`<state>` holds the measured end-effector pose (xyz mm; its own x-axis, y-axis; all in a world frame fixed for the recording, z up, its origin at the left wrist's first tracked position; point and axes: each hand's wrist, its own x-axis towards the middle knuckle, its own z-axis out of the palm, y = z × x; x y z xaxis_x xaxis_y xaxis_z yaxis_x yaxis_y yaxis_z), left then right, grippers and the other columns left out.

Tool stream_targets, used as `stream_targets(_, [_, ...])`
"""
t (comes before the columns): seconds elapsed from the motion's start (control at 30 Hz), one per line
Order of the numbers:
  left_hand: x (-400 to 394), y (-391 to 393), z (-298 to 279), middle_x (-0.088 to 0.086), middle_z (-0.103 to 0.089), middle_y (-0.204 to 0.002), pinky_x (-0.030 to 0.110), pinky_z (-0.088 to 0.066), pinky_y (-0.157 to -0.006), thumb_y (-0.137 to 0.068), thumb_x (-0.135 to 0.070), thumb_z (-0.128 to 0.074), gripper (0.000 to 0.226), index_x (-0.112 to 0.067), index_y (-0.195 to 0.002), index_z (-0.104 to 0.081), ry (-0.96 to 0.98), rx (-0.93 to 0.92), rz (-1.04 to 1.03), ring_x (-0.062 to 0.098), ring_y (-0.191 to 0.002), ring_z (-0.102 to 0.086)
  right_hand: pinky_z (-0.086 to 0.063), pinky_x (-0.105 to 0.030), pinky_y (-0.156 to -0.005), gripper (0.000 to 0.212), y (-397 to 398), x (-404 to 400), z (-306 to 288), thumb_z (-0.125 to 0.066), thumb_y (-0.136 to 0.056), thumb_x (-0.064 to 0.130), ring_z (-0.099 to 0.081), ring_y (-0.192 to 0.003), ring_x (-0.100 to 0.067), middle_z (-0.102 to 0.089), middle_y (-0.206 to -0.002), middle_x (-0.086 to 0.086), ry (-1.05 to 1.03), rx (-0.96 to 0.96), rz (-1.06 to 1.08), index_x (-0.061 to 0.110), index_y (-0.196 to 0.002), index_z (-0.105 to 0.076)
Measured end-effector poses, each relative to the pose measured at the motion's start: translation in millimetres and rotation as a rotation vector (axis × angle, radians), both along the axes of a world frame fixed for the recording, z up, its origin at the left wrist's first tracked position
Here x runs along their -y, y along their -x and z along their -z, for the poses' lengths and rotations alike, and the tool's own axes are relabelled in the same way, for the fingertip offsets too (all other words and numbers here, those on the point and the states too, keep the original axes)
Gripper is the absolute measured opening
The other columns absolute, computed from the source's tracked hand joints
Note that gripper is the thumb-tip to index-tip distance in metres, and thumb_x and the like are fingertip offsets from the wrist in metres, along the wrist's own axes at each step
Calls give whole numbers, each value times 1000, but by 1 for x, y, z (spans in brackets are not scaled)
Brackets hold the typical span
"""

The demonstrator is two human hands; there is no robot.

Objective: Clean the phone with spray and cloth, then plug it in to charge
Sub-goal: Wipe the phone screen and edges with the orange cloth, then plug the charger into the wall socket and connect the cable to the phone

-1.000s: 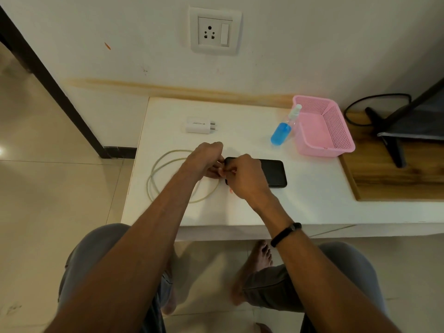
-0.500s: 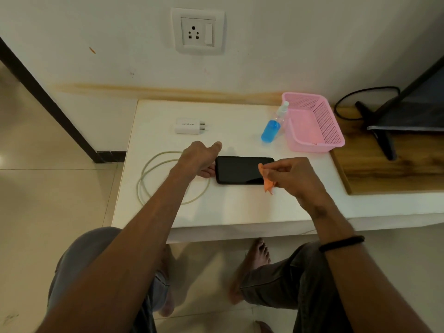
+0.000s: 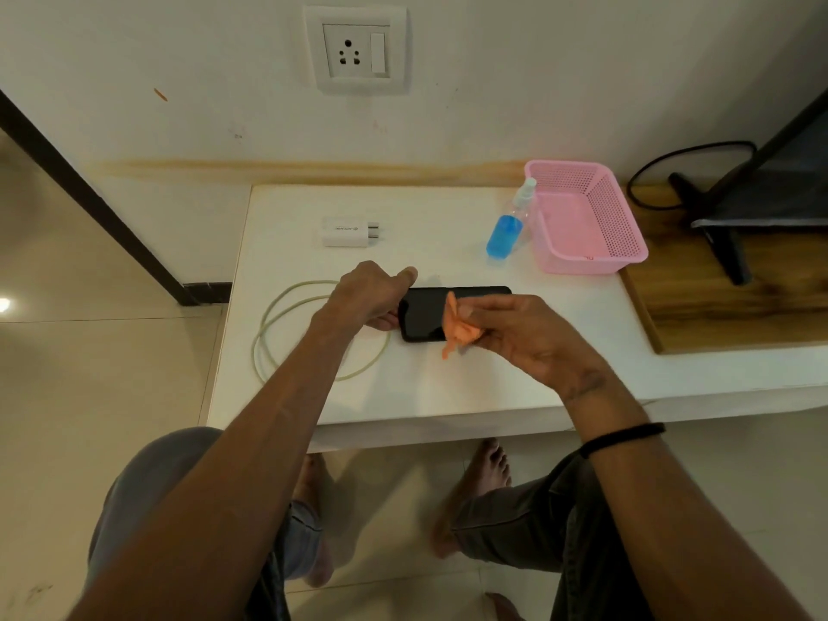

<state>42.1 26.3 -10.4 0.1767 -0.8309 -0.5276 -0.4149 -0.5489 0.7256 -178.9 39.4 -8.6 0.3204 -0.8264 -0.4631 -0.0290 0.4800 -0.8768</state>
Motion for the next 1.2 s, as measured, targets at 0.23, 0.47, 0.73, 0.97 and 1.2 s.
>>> stream_targets(0.23, [-2,1,-7,18,-79,-91,32,-60,-82,-101,-51,-52,58,4,-104,-73,56,203,101,32,-83,-77,-58,-37,-96,25,46,13,-10,-72,-93,12,-72,-109,-27,-74,-118,-19,-81,182,551,1,-115,-72])
stream_targets(0.47, [-6,-4,-17,10,-77,-92,29,-43,-74,-99,-53,-56,44,-15,-112,-72,175,272,71,26,-95,-71,-61,-43,-90,12,53,9,-10,-75,-90,10,-72,-95,-17,-72,-89,17,277,-374,773,19,-98,-76])
stream_targets(0.73, [-7,-20,-25,13,-73,-114,32,-45,-79,-101,-51,-52,42,-18,-119,-71,179,355,60,31,-103,-68,-61,-41,-91,11,26,13,-3,-74,-93,20,-72,-92,-16,-72,-91,18,470,-563,579,20,-104,-76])
stream_targets(0.97, [-19,-61,-19,13,-73,-115,39,-54,-88,-100,-49,-58,37,-19,-118,-70,104,483,85,33,-104,-68,-63,-28,-81,19,-11,15,5,-73,-93,24,-72,-90,-11,-74,-97,12,505,-610,336,21,-111,-77])
stream_targets(1.2, [-15,-70,-10,8,-67,-128,41,-53,-98,-98,-45,-64,40,-24,-132,-63,101,561,157,29,-116,-65,-46,2,-70,15,-50,19,8,-69,-94,20,-67,-85,6,-73,-95,14,653,-679,115,22,-107,-76])
